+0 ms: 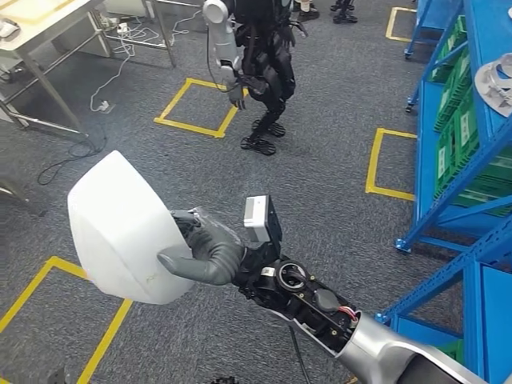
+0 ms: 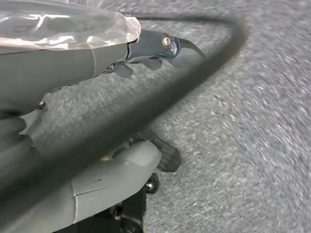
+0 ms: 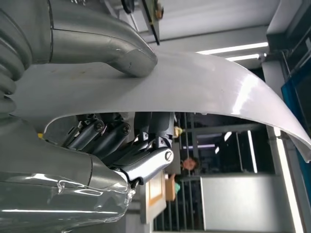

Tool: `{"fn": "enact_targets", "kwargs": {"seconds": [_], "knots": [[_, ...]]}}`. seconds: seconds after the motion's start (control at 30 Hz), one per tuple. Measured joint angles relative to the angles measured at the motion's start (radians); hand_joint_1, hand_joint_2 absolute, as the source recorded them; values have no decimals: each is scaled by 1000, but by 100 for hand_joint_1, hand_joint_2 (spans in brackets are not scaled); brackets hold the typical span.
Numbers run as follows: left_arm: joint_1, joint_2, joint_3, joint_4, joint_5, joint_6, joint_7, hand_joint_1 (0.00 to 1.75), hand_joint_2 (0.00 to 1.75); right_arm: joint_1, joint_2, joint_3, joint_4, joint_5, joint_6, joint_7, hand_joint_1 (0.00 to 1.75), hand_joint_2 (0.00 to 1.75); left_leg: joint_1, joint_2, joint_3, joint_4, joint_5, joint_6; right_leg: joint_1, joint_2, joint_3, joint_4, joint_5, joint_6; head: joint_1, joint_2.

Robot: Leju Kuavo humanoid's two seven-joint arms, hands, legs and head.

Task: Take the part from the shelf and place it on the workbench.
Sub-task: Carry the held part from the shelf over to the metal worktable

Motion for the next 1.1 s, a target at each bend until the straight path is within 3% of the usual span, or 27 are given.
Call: {"fn": "enact_targets", "kwargs": {"seconds": [0.03, 0.1, 0.13, 0.2, 0.27, 0.33, 0.37, 0.43, 0.47, 0.5, 0.53, 0.57, 0.63, 0.67, 0.73, 0.8, 0.87, 0.93, 1.0, 1.03, 1.1], "knots": [[1, 0, 0, 0, 0, 0, 0, 0, 175, 0, 0, 0, 1, -1, 0, 0, 169, 175, 3, 5, 10, -23, 22, -4, -1, -12, 1, 0, -2, 2, -4, 0], [2, 2, 0, 0, 0, 0, 0, 0, 175, -1, 0, 0, 3, -2, 0, 0, 169, 175, 8, 39, 82, -164, 89, -8, -1, -34, 5, 3, -9, 10, -12, 0], [1, 3, 0, 0, 0, 0, 0, 0, 175, -2, 0, 0, 3, -3, 0, 0, 169, 175, 7, 57, 116, -229, 114, -5, 2, -44, 7, 5, -14, 16, -18, 0], [-1, 4, 1, 0, 0, 0, 0, 0, 175, -6, 1, 0, 4, -4, 0, 0, 169, 175, 2, 75, 147, -290, 129, 10, 8, -61, 12, 8, -23, 28, -20, 0], [1, 3, 1, 0, 0, 1, 3, 0, 175, -7, 2, 0, 5, -6, 0, -1, 169, 175, -1, 51, 147, -289, 127, 29, 9, -77, 19, 8, -32, 39, -11, 0], [3, 2, 1, 0, 1, 3, 7, 0, 175, -9, 2, 0, 5, -8, 0, -2, 169, 175, 1, 31, 151, -290, 125, 44, 3, -50, 11, 42, -61, 50, -1, 0], [3, 2, 2, 0, 2, 5, 8, 0, 175, -9, 3, 0, 5, -9, 0, -3, 169, 175, 3, 22, 154, -291, 125, 51, 1, -25, -10, 92, -90, 53, 5, 0], [2, 2, 2, 0, 3, 7, 9, 0, 175, -7, 2, 0, 7, -10, 0, -4, 169, 175, -1, 3, 156, -290, 123, 58, 0, 16, -79, 241, -157, 53, 18, 0], [2, 2, 2, 0, 3, 9, 9, 0, 175, -6, 2, 1, 8, -10, 0, -4, 169, 175, -3, -8, 156, -290, 123, 60, 1, 23, -113, 305, -176, 52, 24, 0], [3, 2, 3, 0, 3, 10, 10, 0, 175, -4, 2, 1, 10, -10, 0, -4, 169, 175, -5, -22, 157, -290, 122, 61, 1, 27, -132, 334, -175, 49, 28, 0], [3, 2, 3, 0, 3, 11, 10, 0, 175, -4, 2, 1, 12, -10, 0, -4, 169, 175, -7, -36, 159, -290, 121, 61, 1, 29, -131, 320, -152, 45, 32, 0], [3, 2, 3, 0, 3, 12, 10, 0, 175, -5, 3, 2, 13, -10, 0, -4, 169, 175, -9, -50, 162, -289, 120, 61, 2, 36, -113, 268, -113, 39, 36, 0], [2, 0, 4, 0, 3, 12, 10, 0, 175, -7, 3, 2, 13, -11, 0, -4, 169, 175, -11, -75, 165, -288, 118, 59, 3, 81, -59, 124, -32, 23, 41, 0], [0, 0, 5, 0, 3, 12, 10, 0, 175, -8, 3, 2, 13, -11, 0, -4, 169, 175, -10, -87, 163, -287, 118, 56, 3, 103, -38, 71, -13, 18, 42, 0], [1, 1, 7, 0, 3, 12, 10, 0, 175, -10, 3, 2, 14, -11, 0, -4, 169, 175, -5, -109, 153, -288, 123, 43, 5, 120, -18, 32, -10, 14, 43, 0], [7, 4, 8, 1, 3, 12, 10, 0, 175, -11, 5, 2, 14, -12, 0, -5, 169, 175, -2, -120, 147, -288, 126, 30, 2, 98, -6, 17, -5, 12, 46, 0], [5, 6, 9, 1, 3, 12, 10, 0, 175, -13, 9, 2, 14, -12, 0, -5, 169, 175, -5, -76, 122, -239, 97, 19, -5, 70, 3, 2, 2, 6, 36, 0], [-1, 7, 10, 1, 3, 11, 11, 0, 175, -14, 11, 3, 14, -13, -1, -3, 169, 175, -4, -19, 56, -112, 36, 7, -5, 41, 5, -3, 3, 1, 19, 0], [0, 7, 10, 1, 2, 7, 12, 0, 175, -11, 11, 5, 15, -14, -2, 0, 169, 175, 1, -2, -1, -9, 6, -3, -3, 12, 4, -3, 0, 1, 8, 0], [1, 7, 10, 1, 2, 5, 13, 0, 175, -9, 11, 6, 15, -15, -3, 0, 169, 175, 3, 3, -2, -9, 17, -6, -3, 0, 4, -3, -1, 2, 5, 0], [3, 10, 10, 1, 0, 4, 13, 0, 175, -8, 11, 7, 15, -16, -5, 1, 169, 175, 6, 24, 61, -127, 80, -10, -4, -23, 7, 0, -7, 8, -4, 0]]}}
